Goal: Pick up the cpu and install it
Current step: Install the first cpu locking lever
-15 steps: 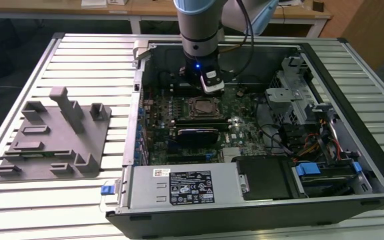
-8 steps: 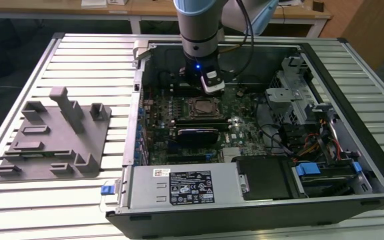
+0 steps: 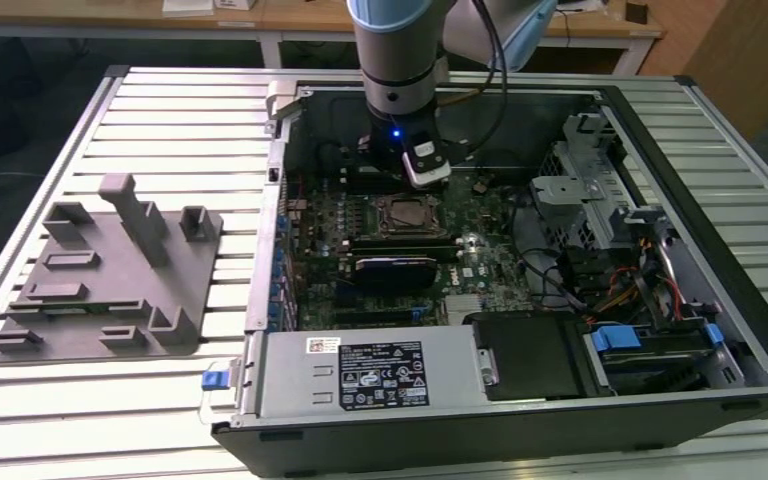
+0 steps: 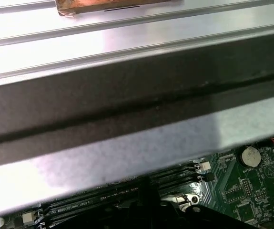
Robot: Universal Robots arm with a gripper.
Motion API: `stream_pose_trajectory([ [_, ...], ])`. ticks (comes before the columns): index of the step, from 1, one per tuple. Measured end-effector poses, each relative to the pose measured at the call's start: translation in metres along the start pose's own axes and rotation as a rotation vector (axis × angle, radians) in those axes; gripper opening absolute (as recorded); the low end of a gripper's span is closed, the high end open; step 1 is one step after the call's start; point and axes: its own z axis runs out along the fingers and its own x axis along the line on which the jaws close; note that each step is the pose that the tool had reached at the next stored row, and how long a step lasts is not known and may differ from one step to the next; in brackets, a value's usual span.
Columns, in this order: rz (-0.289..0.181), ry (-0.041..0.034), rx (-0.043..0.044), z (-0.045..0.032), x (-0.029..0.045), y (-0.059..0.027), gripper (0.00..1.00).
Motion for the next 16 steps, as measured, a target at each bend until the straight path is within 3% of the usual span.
stream_pose_trajectory([
  [16, -0.020, 0.0012, 0.0047, 0.0021, 0.0002, -0.0007, 0.11],
])
